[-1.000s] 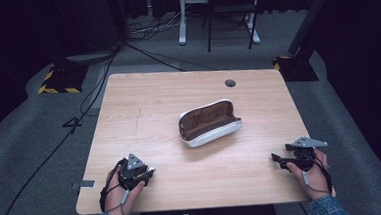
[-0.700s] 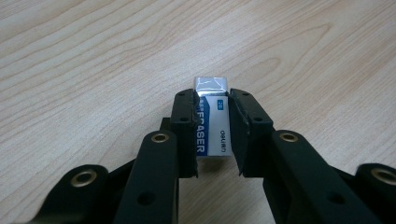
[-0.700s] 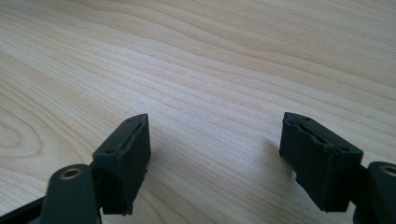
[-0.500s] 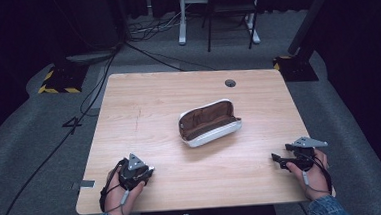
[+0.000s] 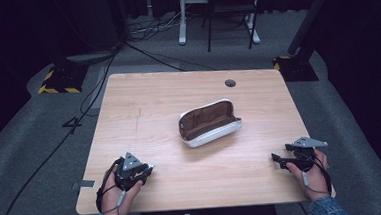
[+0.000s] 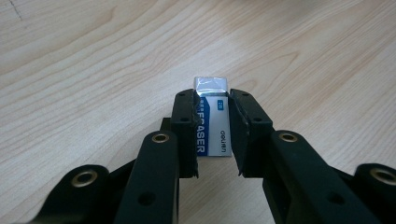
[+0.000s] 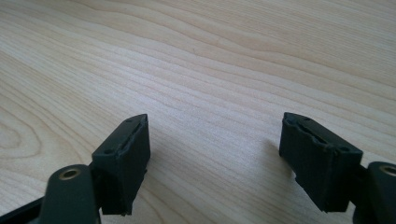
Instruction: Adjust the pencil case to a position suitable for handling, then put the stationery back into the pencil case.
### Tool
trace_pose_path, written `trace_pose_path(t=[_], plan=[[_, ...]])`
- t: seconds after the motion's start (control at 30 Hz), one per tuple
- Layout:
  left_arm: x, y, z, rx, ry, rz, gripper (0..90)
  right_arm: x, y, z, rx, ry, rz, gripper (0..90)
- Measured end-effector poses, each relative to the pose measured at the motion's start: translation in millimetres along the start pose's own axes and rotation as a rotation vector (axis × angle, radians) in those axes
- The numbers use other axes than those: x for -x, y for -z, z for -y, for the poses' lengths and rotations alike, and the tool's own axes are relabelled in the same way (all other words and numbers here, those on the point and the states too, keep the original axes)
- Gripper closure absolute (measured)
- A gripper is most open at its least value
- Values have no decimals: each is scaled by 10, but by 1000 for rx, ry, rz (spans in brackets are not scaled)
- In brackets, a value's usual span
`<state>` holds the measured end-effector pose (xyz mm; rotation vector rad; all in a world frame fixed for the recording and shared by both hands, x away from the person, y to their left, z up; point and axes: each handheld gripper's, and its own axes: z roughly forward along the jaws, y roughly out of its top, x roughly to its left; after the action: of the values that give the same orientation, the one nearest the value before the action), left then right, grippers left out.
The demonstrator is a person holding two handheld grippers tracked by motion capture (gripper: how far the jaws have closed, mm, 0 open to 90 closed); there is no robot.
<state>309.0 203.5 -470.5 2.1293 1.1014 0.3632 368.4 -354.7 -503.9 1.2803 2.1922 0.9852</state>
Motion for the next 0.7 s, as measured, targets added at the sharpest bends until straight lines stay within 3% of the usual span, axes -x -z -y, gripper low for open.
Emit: trace_pose_path(t=[0.7], plan=[[30,177,-352,72,-28,67,725,-1,0,0,0,0,0,253]])
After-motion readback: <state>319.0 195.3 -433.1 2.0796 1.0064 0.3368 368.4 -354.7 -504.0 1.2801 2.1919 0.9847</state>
